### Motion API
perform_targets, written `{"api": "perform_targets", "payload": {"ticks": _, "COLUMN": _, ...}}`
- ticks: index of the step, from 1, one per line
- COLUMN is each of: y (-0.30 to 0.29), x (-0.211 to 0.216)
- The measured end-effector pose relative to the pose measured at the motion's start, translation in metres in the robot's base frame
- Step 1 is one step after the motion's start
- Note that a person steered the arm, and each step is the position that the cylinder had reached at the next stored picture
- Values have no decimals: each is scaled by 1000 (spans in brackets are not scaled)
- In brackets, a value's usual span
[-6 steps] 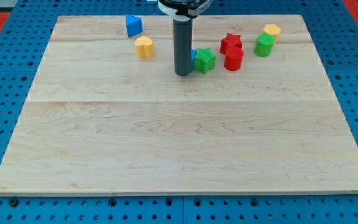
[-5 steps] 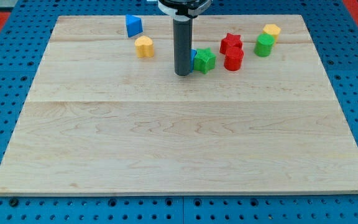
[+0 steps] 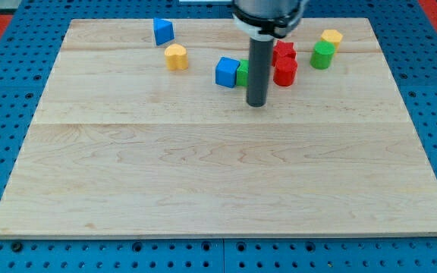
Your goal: Place the green star above the blue cube
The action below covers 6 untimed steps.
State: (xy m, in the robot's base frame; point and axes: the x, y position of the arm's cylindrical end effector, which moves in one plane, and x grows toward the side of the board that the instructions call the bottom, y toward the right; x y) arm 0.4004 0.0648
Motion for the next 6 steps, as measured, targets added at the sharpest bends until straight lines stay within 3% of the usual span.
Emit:
{"api": "perform_targets", "payload": {"ticks": 1, "y": 13, "x": -9}}
{"api": "perform_targets", "payload": {"ticks": 3, "y": 16, "x": -80}}
{"api": "perform_targets", "payload": {"ticks": 5, "y": -19, "x": -57}}
{"api": "perform_targets", "payload": {"ticks": 6, "y": -34, "x": -121}}
